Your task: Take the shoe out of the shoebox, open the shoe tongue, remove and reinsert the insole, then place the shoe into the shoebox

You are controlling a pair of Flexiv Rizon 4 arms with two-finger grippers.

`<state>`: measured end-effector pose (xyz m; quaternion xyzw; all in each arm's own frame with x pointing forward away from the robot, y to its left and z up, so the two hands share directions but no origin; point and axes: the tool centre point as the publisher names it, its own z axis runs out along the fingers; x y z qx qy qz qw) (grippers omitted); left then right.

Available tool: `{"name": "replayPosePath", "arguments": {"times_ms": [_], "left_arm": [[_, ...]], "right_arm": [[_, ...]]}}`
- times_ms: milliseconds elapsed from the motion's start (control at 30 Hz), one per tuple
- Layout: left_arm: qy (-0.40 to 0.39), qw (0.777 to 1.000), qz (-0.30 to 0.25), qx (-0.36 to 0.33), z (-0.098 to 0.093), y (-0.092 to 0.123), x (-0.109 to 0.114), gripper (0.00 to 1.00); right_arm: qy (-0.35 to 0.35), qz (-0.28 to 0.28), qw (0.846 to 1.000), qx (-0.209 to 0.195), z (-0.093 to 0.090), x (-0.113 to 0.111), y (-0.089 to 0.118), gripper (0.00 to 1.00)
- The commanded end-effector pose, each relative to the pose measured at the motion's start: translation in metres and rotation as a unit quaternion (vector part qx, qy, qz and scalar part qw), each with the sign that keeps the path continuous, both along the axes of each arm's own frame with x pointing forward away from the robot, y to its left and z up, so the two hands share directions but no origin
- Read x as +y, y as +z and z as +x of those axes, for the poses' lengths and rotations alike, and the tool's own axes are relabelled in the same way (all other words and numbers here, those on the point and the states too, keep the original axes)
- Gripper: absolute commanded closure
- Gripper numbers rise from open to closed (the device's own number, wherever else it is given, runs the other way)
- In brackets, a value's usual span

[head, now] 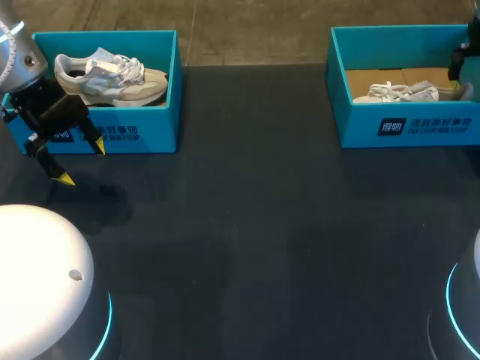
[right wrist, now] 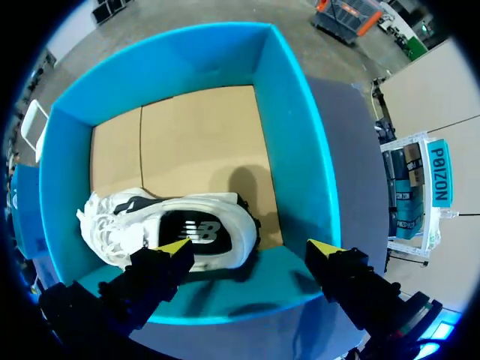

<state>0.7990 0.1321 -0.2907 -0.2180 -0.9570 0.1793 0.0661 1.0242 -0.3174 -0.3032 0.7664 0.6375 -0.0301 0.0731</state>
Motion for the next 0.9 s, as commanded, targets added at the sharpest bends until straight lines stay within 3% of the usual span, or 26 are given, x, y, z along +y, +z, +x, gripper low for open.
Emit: {"name": "replayPosePath", "arguments": {"times_ms": [33, 333, 667, 900], "left_arm": [[0.000, 1.000, 0.002, 0.000, 0.000, 0.000, 0.000, 0.00], [0.000, 1.000, 0.002, 0.000, 0.000, 0.000, 0.000, 0.00], [0.000, 1.000, 0.002, 0.000, 0.000, 0.000, 0.000, 0.00], [0.000, 1.000, 0.002, 0.000, 0.000, 0.000, 0.000, 0.00]], "right_arm": [[0.000, 0.001, 1.000, -0.004, -0.008, 0.007, 0.022, 0.00], [-0.007, 0.018, 0.999, 0.027, -0.021, 0.028, 0.060, 0.00], [-0.020, 0.059, 0.997, 0.034, -0.076, 0.044, 0.081, 0.00], [-0.032, 0.067, 0.996, 0.040, -0.110, 0.068, 0.077, 0.00]]}}
